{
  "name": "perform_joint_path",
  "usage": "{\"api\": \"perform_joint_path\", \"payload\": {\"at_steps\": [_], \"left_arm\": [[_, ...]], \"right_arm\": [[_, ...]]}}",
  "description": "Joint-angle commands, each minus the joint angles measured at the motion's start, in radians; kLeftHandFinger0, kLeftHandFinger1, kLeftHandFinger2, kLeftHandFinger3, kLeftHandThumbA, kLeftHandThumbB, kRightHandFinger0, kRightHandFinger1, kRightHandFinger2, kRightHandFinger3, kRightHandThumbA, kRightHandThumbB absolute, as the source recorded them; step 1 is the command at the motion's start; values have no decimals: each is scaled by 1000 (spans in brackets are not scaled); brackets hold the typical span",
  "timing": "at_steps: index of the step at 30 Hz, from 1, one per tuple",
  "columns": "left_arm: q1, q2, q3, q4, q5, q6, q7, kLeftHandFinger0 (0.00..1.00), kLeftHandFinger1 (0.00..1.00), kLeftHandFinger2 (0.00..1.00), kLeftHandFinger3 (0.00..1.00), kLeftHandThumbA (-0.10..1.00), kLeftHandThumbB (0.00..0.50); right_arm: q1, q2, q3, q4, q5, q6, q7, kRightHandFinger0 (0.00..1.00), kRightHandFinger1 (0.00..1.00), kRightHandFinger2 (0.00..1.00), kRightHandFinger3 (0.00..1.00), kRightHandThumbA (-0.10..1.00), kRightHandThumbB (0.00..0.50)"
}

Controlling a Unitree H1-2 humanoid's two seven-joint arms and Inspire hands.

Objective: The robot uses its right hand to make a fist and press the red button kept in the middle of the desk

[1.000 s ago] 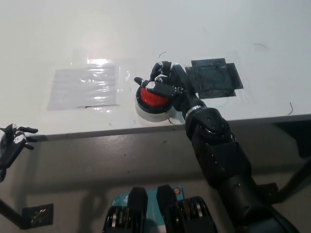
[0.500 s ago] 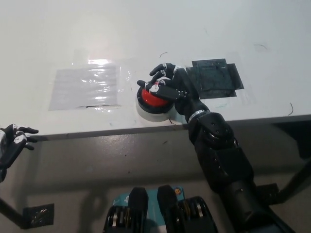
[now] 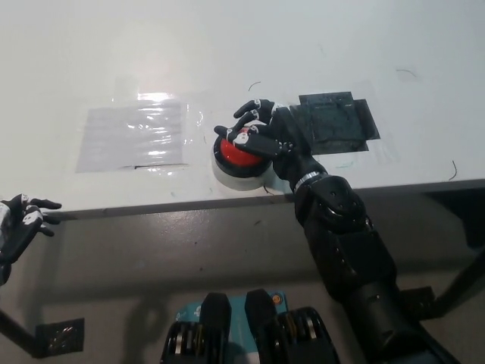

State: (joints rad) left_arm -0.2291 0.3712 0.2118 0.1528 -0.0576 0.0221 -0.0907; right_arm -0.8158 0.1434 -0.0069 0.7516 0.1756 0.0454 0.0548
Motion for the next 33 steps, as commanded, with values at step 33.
{"api": "perform_joint_path", "payload": {"at_steps": [33], "left_arm": [[27,41,9,-23,10,-49,-11,471,496,563,590,533,0]], "right_arm": [[-63,-207,-155,-587,60,389,7,0,253,502,529,924,57]]}}
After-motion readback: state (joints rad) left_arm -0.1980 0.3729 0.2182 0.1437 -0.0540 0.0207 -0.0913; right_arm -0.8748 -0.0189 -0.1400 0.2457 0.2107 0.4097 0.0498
